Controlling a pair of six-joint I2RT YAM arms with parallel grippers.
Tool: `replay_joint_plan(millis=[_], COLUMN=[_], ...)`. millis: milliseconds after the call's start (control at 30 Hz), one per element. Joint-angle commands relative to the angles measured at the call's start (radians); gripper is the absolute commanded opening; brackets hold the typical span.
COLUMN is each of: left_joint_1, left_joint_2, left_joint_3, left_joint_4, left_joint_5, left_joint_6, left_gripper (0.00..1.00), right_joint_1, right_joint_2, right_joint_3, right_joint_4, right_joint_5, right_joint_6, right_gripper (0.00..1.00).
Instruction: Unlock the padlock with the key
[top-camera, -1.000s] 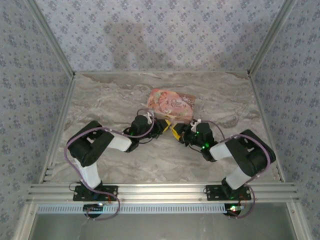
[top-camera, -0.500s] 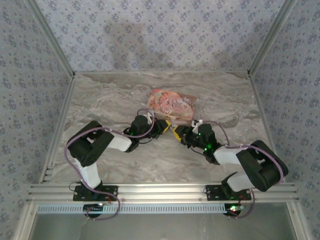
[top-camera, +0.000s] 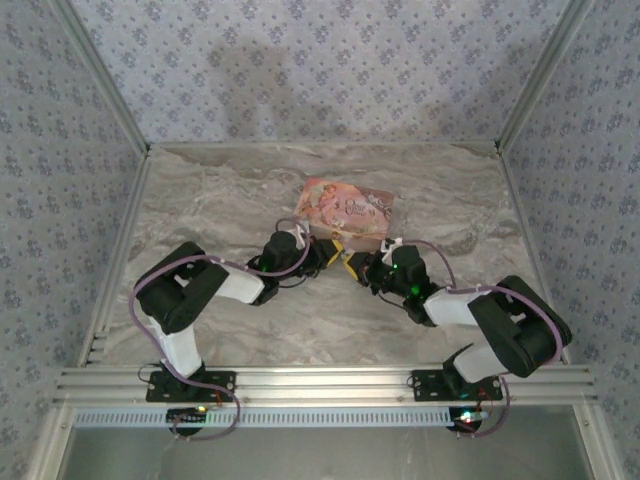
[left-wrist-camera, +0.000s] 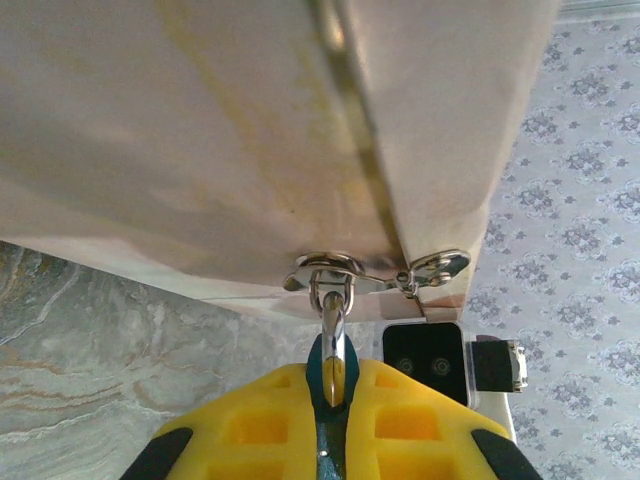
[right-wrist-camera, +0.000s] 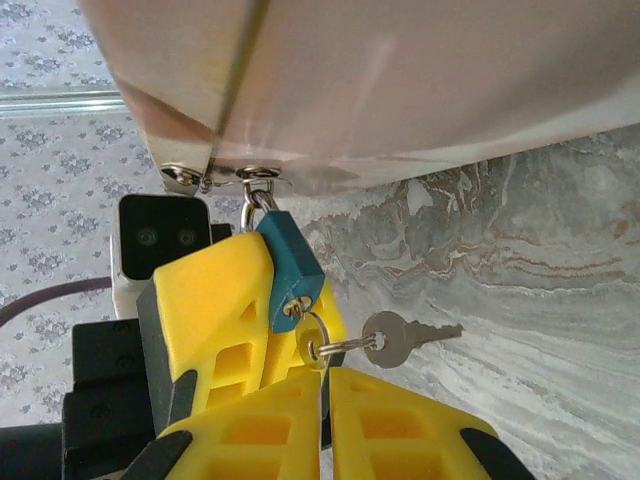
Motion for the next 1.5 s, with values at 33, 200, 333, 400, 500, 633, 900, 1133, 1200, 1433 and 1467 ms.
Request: replay_joint_plan(millis=[33,200,333,400,500,633,900,1133,1200,1433,1467], left_joint_1=[-0.025,-0.042,-0.055,-0.059,-0.061,-0.058,-0.022,-0.005,-0.004,-0.002,-0.002], left_joint_2=[-0.017,-0.009,-0.004,-0.007,-0.013,-0.013,-0.012,-0.027,-0.031,-0.035,-0.033], left_joint_3=[0.012,0.019,0.013,0.008,-0.001,0.006,0.016,0.021,0.022,0.024,0.026], left_joint_4=[0.091,0.092,0.103,0.104,0.102,0.087,0.056,0.031,0.028,0.023,0.021], left_joint_5=[0.038,0.048,0.052,0.056,0.053,0.043,0.001,0.001,0.001,0.011,0.014], left_joint_6=[-0.004,-0.006,-0.016,-0.017,-0.017,-0.011,-0.004,0.002,0.003,-0.002,-0.003], left_gripper=[0.0,0.0,0.0,0.0,0.0,0.0,0.0,0.0,0.0,0.0,0.0], right_joint_1=[-0.005,-0.014,-0.017,-0.024,-0.035,-0.046,-0.058,-0.066,-0.067,-0.053,-0.046], right_joint_2=[0.026,0.056,0.063,0.062,0.065,0.067,0.035,-0.172,-0.26,-0.442,-0.445], right_joint_3=[0.036,0.066,0.092,0.092,0.094,0.097,0.051,0.028,0.048,0.214,0.237], right_joint_4=[-0.009,0.012,-0.003,-0.003,-0.016,-0.052,-0.137,-0.494,-0.653,-1.123,-1.147], right_joint_5=[0.029,0.01,0.001,-0.003,-0.021,-0.048,-0.127,-0.124,-0.097,0.081,0.099], right_joint_6=[-0.018,-0.013,-0.022,-0.023,-0.029,-0.046,-0.124,-0.332,-0.422,-0.748,-0.781], right_gripper=[0.1,0.08,0.08,0.07,0.07,0.08,0.17,0.28,0.33,0.45,0.46])
